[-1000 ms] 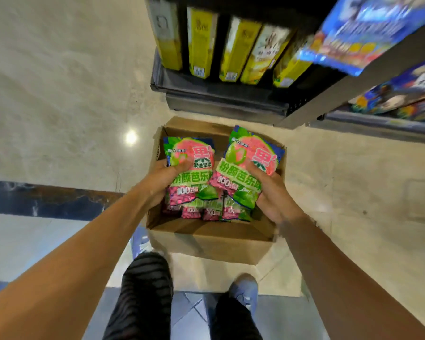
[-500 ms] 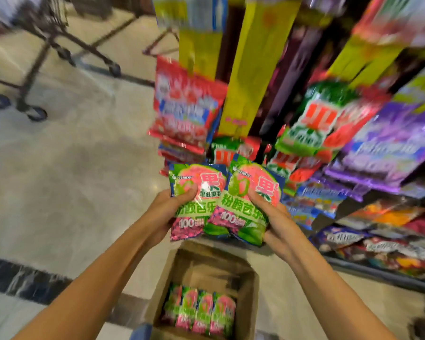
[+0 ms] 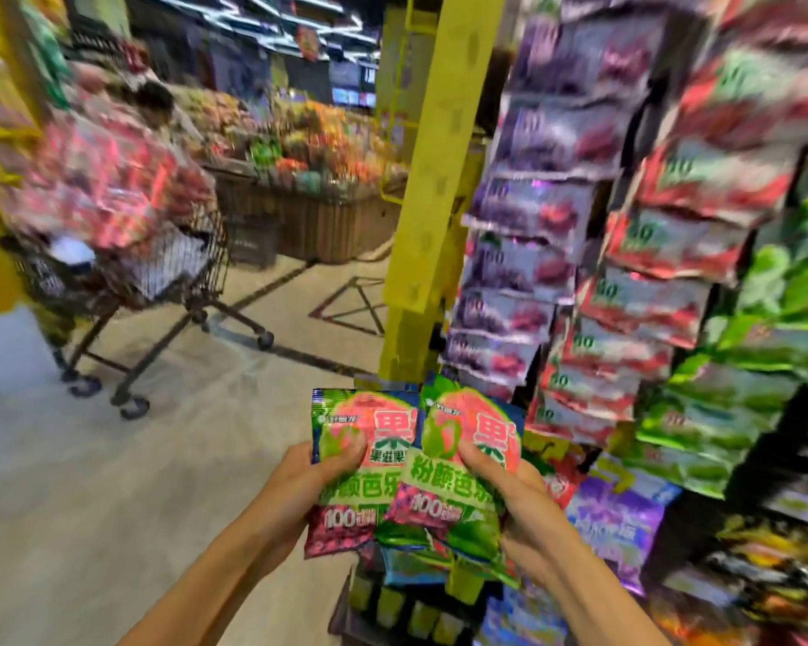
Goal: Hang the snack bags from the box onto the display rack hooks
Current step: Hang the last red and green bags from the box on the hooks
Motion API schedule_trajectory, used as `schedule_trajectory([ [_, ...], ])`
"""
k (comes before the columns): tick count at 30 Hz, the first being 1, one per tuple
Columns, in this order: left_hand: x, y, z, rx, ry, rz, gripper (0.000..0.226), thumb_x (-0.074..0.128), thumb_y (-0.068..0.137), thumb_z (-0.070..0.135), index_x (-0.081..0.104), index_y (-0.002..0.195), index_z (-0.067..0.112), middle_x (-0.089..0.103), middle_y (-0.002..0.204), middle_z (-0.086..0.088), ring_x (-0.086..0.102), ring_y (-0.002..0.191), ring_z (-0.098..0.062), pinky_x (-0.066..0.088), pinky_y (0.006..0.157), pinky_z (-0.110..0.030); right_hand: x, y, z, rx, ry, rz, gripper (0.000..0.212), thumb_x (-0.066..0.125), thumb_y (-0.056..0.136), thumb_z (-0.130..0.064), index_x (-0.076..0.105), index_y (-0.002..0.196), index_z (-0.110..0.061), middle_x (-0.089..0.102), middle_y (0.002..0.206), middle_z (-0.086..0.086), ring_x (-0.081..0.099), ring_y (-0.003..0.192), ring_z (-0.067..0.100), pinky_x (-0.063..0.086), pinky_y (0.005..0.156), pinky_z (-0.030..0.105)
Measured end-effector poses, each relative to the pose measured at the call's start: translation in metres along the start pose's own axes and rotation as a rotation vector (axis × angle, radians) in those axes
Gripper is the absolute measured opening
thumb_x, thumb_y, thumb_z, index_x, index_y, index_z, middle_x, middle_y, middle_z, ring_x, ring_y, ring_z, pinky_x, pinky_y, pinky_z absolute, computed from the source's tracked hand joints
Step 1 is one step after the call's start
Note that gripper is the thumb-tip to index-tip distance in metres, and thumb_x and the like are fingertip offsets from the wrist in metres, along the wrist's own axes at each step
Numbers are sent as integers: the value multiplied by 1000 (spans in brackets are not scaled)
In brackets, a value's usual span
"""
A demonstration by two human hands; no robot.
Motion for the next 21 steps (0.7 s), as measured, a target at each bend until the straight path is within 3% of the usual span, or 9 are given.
schedule_trajectory([
  [3, -9, -5, 40, 42, 13, -2, 44, 67, 77, 33, 64, 107, 1, 72, 97, -19, 71, 86, -33, 59, 72, -35, 26, -3, -28, -37, -16, 10, 58, 85, 57, -23, 67, 107, 1, 71, 99, 22, 71, 85, 31, 59, 72, 40],
  [5, -18, -5, 66, 67, 17, -15, 62, 79, 66, 46, 65, 108, 3, 72, 100, -19, 70, 90, -34, 59, 75, -37, 45, -3, -45, -57, -34, 13, 65, 92, 46, -32, 72, 101, -4, 71, 101, 21, 70, 89, 32, 57, 80, 44],
  [8, -36, 3, 103, 103, 18, 19, 64, 81, 58, 46, 66, 103, 3, 72, 97, -19, 72, 82, -30, 60, 67, -33, 70, 7, -63, -66, -12, 67, 49, 81, 62, -36, 72, 103, -10, 71, 106, 15, 68, 97, 28, 49, 95, 50],
  [11, -55, 18, 136, 138, 34, 55, 82, 88, 32, 57, 68, 95, 8, 74, 89, -16, 73, 73, -25, 57, 55, -28, 90, 26, -74, -74, -50, 196, 82, 78, 55, -64, 56, 123, -26, 59, 129, 0, 53, 121, 21, 39, 106, 50],
  [12, -62, 25, 145, 141, 47, 58, 82, 87, 32, 58, 68, 94, 10, 74, 89, -15, 73, 72, -25, 57, 54, -28, 94, 34, -76, -82, -53, 228, 94, 76, 50, -72, 51, 129, -28, 54, 135, -2, 48, 126, 20, 37, 107, 51],
  [15, -79, 48, 167, 140, 70, 47, 39, 71, 72, 35, 66, 99, 7, 73, 94, -17, 72, 74, -25, 58, 57, -29, 92, 65, -76, -88, -41, 273, 110, 69, 43, -83, 42, 137, -33, 46, 142, -4, 41, 133, 20, 31, 110, 53],
  [19, -94, 83, 182, 165, 91, 85, 20, 64, 83, 22, 66, 97, 8, 75, 82, -11, 72, 69, -21, 57, 56, -27, 107, 82, -92, -120, -85, 346, 71, 61, 65, -74, 60, 120, -29, 62, 127, 2, 54, 121, 24, 39, 105, 51],
  [21, -98, 99, 185, 184, 91, 105, 18, 64, 84, 22, 65, 98, 11, 75, 81, -7, 72, 70, -19, 58, 59, -28, 110, 88, -96, -125, -128, 406, 62, 53, 79, -65, 57, 122, -20, 59, 126, 1, 51, 122, 23, 38, 106, 45],
])
Point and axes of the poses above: each hand's wrist, its own y-axis towards the middle knuckle, its own x-axis out of the palm, z = x × y, the point moved 3 cm from there along y, towards the middle knuckle
